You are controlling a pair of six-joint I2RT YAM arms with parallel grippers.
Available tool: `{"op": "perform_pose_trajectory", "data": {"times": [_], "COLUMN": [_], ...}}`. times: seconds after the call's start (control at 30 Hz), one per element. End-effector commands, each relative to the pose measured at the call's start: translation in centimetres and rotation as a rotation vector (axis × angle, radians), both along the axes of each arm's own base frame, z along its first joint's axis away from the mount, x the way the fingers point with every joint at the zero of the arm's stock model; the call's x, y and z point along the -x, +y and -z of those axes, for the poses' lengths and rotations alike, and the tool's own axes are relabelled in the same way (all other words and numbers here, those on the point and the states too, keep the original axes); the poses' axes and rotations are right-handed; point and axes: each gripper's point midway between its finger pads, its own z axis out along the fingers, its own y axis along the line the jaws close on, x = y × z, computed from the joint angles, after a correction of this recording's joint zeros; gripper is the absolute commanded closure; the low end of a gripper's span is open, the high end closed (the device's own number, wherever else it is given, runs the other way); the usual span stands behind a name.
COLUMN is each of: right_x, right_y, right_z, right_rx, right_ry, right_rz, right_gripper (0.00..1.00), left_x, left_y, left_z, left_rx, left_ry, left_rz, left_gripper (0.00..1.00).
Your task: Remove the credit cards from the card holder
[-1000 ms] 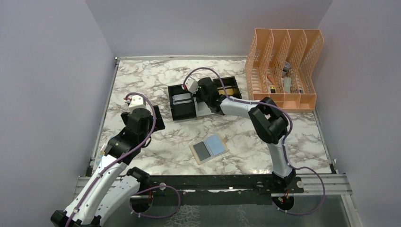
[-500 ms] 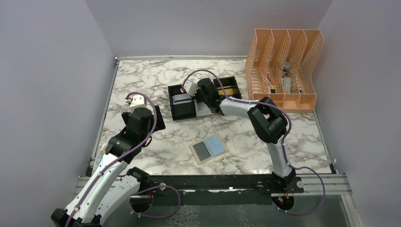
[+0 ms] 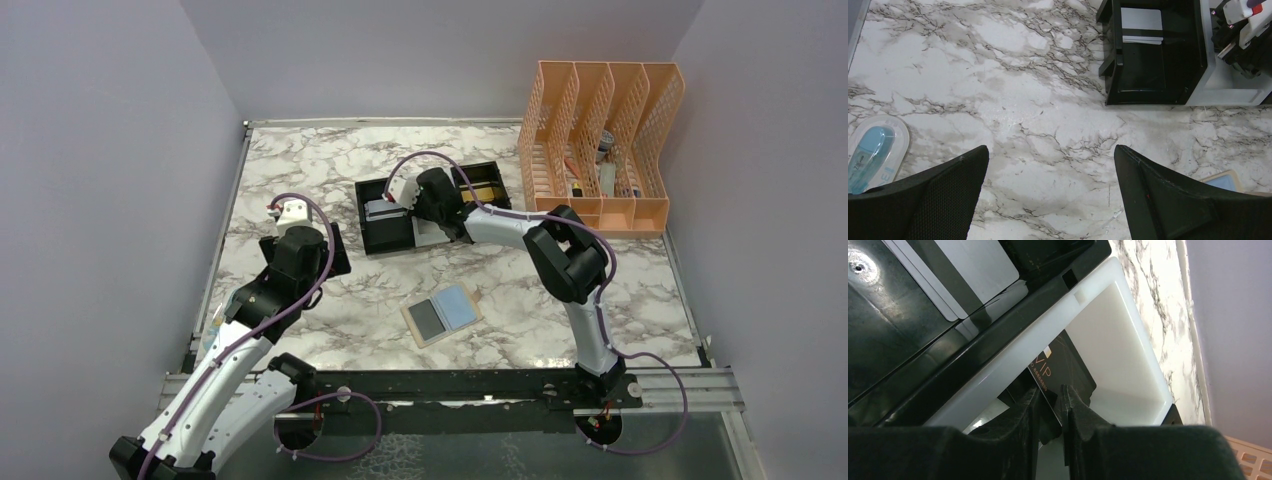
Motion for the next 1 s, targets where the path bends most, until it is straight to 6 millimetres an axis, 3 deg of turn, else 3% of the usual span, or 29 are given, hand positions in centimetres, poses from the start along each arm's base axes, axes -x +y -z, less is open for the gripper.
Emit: {"op": "perform_pose_trajectory", "data": {"times": [0.0, 0.6, 0.97], "right_x": [-0.1, 0.1, 0.2], "right_y": [0.7, 0.8, 0.5], "right_z": [-0.2, -1.8, -1.0], "right_rx": [-0.004, -0.037, -0.017], "right_ry": [0.007, 0.052, 0.078], "right_rz": [-0.006, 0.029, 0.037], "right_gripper": [0.78, 0.77, 0.74], "left_x": [0.2, 0.1, 0.1], "left_y": [0.1, -0.3, -0.4], "left_z": [0.4, 0.7, 0.8], "left_rx": [-0.007, -0.004, -0.004], "left_ry": [0.013, 0.027, 0.03], "left_rz": [0.008, 0.028, 0.03], "left_gripper": [0.01, 0.01, 0.01]}}
